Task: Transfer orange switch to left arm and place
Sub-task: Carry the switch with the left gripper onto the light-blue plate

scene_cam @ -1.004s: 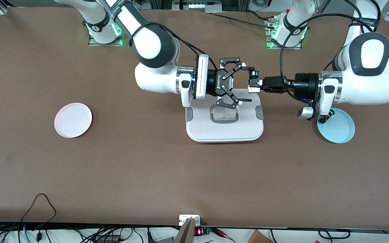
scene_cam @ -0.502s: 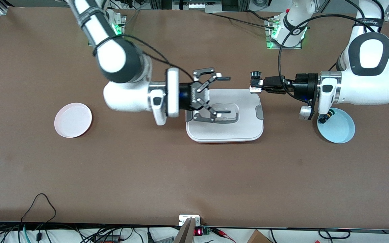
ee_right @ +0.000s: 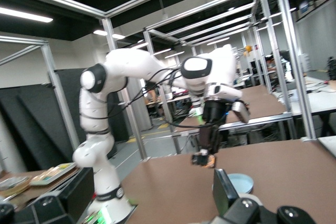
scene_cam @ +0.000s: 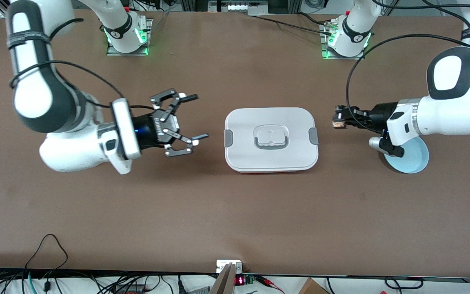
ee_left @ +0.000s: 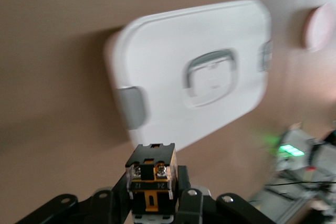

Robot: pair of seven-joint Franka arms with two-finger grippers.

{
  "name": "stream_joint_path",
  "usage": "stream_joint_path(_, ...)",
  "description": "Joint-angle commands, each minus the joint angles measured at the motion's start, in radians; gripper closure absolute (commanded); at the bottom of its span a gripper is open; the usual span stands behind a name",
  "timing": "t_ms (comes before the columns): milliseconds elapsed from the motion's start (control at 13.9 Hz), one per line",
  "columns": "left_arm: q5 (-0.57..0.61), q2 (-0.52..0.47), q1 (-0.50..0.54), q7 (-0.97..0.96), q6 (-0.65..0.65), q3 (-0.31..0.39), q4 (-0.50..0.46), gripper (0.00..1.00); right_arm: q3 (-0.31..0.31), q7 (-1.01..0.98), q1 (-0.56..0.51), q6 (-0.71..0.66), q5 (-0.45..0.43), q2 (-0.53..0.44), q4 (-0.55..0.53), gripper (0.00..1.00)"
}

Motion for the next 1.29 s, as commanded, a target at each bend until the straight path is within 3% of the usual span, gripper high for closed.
stream_joint_path(0,0.212,0.029,-0.008,0.114,-0.028,-0.007,0.042,0.77,0.017,0.020,-0.076,-0.131,-0.107,-0.011,0.001,0.00)
stream_joint_path(287,0.511,0.067,-0.007,0.267,-0.034,-0.010,0.031,0.79,0.015,0.020,-0.180,-0.255,-0.279,-0.057,0.003,0.00)
stream_joint_path(574,0.746,0.131,0.032,0.481,0.028,-0.007,0.025,0.78,0.000,0.007,-0.247,-0.271,-0.519,-0.212,-0.040,0.00)
stream_joint_path(717,0.775,0.179,0.084,0.605,0.082,-0.005,0.025,0.78,-0.066,0.001,-0.231,-0.236,-0.619,-0.260,-0.040,0.00)
stream_joint_path(932,0.837,0.236,0.159,0.798,0.209,-0.005,-0.012,0.78,-0.080,0.012,-0.228,-0.159,-0.739,-0.358,-0.095,0.00)
stream_joint_path(1219,0.837,0.268,0.292,1.010,0.385,-0.007,-0.111,0.76,-0.082,0.065,-0.179,-0.052,-1.013,-0.467,-0.126,0.00)
